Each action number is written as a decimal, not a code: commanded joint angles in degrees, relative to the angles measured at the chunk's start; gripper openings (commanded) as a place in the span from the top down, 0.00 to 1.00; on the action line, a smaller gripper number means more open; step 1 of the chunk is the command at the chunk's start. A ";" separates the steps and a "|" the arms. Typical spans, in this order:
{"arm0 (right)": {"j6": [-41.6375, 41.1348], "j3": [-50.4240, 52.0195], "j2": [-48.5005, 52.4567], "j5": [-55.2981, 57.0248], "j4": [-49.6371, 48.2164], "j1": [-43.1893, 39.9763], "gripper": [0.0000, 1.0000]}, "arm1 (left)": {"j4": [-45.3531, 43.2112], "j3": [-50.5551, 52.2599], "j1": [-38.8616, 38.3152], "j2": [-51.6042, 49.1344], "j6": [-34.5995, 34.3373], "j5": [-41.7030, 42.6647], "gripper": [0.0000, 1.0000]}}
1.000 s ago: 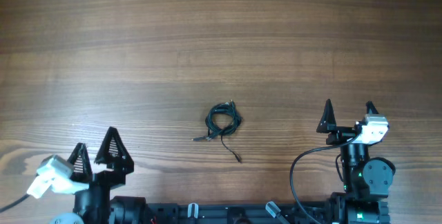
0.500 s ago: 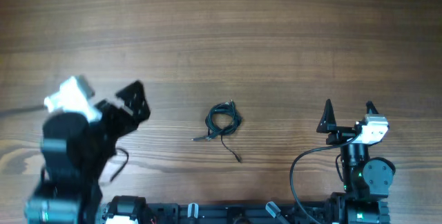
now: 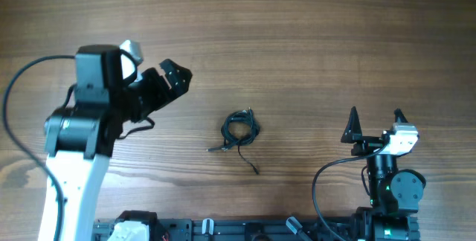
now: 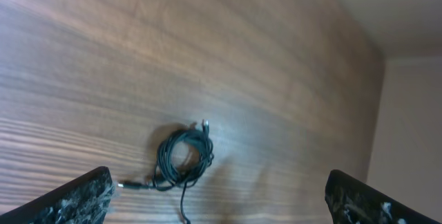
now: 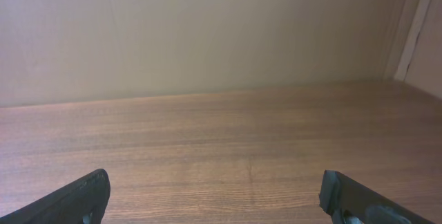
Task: Untangle cables
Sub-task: 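Move the left gripper over the black cable coil, then lower the left gripper and grasp the black cable coil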
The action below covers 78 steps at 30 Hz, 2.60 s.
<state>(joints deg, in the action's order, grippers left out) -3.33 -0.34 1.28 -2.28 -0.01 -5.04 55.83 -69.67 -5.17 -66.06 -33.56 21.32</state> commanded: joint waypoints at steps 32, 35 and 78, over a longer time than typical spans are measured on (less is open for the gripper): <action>0.35 0.04 -0.31 0.76 -0.22 -0.13 0.00 | -2.21 -0.61 -26.51 -33.07 -4.81 -27.82 0.31; 0.31 0.04 -0.31 0.76 -0.22 -0.13 0.00 | -1.99 -0.61 -26.51 -35.06 -4.81 -27.78 0.34; 0.33 0.04 -0.31 0.76 -0.22 -0.13 0.00 | -14.67 14.43 -27.36 -29.81 -12.35 -20.79 0.96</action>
<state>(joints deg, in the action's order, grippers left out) -3.33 -0.34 1.28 -2.28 0.01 -5.04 40.53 -56.38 -32.99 -100.31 -44.91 0.75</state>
